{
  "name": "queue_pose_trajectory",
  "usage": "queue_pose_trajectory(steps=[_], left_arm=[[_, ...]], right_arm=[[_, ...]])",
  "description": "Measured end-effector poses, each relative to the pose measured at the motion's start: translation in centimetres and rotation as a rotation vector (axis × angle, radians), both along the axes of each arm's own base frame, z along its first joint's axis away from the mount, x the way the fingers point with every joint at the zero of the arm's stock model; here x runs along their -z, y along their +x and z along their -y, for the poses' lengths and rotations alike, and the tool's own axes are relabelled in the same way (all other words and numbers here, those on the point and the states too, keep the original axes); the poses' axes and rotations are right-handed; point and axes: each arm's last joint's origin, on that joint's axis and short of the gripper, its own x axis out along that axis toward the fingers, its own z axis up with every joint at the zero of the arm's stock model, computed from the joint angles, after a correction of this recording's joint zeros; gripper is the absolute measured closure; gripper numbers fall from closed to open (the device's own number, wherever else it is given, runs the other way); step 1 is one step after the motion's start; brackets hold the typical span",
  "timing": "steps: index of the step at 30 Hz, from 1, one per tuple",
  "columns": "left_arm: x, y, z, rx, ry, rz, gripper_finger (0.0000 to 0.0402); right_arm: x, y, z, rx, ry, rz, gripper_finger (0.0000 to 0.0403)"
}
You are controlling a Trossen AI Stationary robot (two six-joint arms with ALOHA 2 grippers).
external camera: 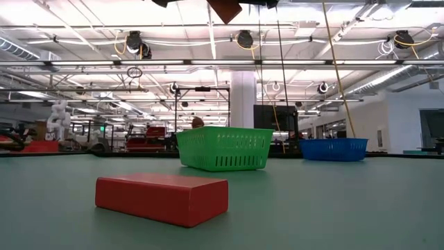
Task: Sort & place blocks by color
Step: Put the pink block into the red bin
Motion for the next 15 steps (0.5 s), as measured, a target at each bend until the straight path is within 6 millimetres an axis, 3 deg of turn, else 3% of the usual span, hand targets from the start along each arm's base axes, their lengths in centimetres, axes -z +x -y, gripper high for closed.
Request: queue_pose_trajectory(steps=[15], left_arm=[[-0.7, -1.4, -0.5, -0.056, -0.054, -0.042, 0.0352]], right_arm=[[1.0, -0.3, -0.1, -0.009, -0.066, -0.109, 0.0231]])
